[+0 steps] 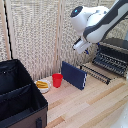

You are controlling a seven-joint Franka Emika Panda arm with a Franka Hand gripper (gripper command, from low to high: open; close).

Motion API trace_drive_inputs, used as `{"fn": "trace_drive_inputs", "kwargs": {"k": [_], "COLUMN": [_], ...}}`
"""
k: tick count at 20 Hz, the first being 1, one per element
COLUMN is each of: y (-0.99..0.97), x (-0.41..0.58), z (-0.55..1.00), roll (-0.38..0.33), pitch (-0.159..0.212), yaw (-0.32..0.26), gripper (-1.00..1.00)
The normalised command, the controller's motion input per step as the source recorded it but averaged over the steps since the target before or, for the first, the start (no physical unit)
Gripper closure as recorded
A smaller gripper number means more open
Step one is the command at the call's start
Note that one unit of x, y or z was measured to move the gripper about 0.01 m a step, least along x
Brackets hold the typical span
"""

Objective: With care, position your gripper close to the oven tray handle. Make sure to grip the handle tightly. Delicately and attentively pull the tray out from the oven.

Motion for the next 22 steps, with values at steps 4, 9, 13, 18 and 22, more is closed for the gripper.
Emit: {"fn": "trace_drive_inputs", "kwargs": {"k": [4, 9, 13, 18, 22], "y": [-0.55, -0.58, -0.57, -0.52, -0.49], "x": [0.180, 0.243, 0.338, 0.198, 0.108], "z": [-0.29, -0.30, -0.32, -0.14, -0.12], "roll": [-0.218, -0.186, -0.167, -0.168, -0.213], "pitch": [0.000, 0.000, 0.024, 0.091, 0.079], "yaw": [0.072, 0.067, 0.091, 0.109, 0.102], "gripper": [-1.00, -1.00, -1.00, -1.00, -1.00]}}
